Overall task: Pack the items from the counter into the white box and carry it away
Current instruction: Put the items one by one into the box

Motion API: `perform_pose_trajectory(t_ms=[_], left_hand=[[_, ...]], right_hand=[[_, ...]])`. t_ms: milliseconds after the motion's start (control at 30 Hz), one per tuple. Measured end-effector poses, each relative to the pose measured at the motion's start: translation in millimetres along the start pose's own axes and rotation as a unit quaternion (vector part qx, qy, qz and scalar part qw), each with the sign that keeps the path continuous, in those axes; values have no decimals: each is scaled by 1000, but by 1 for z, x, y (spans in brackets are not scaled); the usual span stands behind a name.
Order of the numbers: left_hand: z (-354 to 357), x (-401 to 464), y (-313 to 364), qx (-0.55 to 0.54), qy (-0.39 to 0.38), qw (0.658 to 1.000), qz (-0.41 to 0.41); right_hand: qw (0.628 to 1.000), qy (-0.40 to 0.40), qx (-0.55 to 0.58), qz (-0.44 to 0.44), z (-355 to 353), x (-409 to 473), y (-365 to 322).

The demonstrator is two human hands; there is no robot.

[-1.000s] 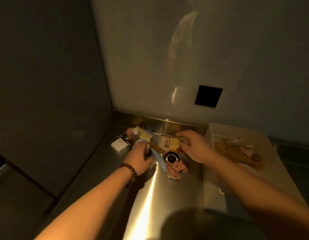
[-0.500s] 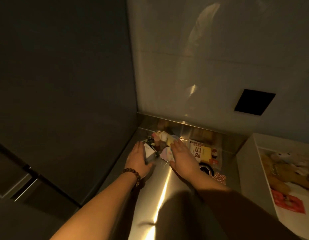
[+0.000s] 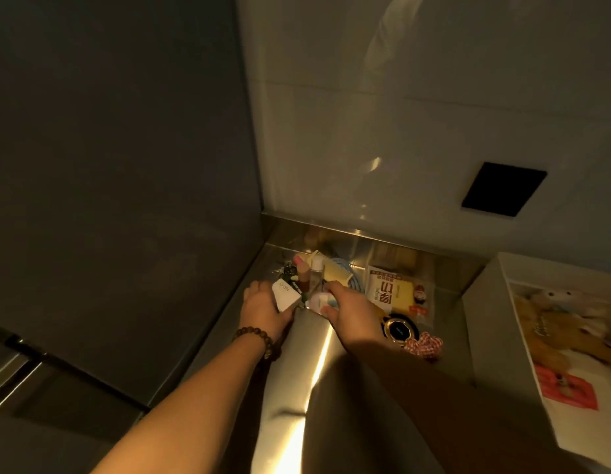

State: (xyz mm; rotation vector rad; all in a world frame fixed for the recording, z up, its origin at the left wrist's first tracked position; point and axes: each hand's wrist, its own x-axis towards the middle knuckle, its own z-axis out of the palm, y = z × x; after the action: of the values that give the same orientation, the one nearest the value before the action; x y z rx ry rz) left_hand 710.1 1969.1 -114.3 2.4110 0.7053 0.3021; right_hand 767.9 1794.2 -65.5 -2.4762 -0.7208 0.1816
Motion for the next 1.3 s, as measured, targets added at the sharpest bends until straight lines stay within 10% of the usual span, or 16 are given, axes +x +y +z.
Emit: perform_pose_trajectory(t_ms=[633,1300], left_hand=[[-13,-72,178,-82,5,970,228],[22,-91,241,-22,-23,971,238]], right_hand=[[940,293,161,70,-244,-82,127],[995,62,-47,66,-214,-29,233]])
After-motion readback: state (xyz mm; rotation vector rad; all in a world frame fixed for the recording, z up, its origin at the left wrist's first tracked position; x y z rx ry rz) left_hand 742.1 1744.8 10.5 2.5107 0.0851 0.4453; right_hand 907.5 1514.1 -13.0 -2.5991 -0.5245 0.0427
